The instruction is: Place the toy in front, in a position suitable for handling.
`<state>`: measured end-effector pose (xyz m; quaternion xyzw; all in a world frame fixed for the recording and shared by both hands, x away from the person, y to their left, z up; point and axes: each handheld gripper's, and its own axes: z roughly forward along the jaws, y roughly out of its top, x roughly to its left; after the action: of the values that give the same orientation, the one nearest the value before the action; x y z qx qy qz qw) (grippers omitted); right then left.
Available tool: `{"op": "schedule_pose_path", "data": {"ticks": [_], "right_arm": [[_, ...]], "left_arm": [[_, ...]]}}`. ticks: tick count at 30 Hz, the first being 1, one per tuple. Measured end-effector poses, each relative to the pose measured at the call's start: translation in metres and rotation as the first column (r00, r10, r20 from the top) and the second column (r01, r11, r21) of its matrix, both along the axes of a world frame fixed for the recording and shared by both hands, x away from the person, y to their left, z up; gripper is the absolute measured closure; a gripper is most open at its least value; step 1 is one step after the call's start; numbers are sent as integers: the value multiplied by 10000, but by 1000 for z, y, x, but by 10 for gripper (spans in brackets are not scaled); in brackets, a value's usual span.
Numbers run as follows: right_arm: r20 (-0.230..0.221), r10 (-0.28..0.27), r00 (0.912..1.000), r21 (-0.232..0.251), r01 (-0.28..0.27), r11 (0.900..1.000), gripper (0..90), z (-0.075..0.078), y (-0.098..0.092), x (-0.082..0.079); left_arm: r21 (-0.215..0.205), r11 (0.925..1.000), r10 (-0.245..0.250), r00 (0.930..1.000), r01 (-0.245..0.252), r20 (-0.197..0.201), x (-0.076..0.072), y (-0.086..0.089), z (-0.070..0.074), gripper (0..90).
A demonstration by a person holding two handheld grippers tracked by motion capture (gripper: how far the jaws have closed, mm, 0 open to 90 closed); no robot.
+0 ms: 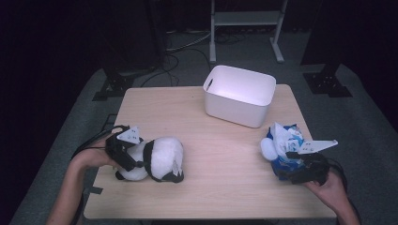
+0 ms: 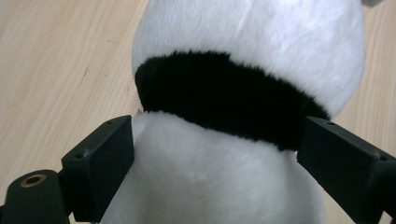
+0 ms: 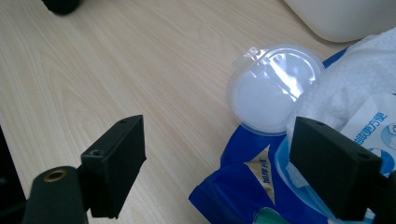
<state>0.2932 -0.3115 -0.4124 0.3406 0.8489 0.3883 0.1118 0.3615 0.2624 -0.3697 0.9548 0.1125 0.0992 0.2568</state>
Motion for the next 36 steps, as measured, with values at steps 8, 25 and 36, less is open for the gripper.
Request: {"op": "schedule_pose_path", "data": {"ticks": [8,25,36], "right_arm": [[-164,125,9998,-42,-125,9999,170,-3,3,2],[58,156,9999,311,-158,9994,170,2,3,-1],[118,82,9999,475,-87,9988,170,4,1,-1]], "left_arm": [[263,9948,-964,9936,981,-593,17,-14,-13,31],[-498,9876,-1491,9888,1486,-53,9,-6,-18,292],[-1157,9818,-1479,9884,1508,335,3,7,-3,363]]}}
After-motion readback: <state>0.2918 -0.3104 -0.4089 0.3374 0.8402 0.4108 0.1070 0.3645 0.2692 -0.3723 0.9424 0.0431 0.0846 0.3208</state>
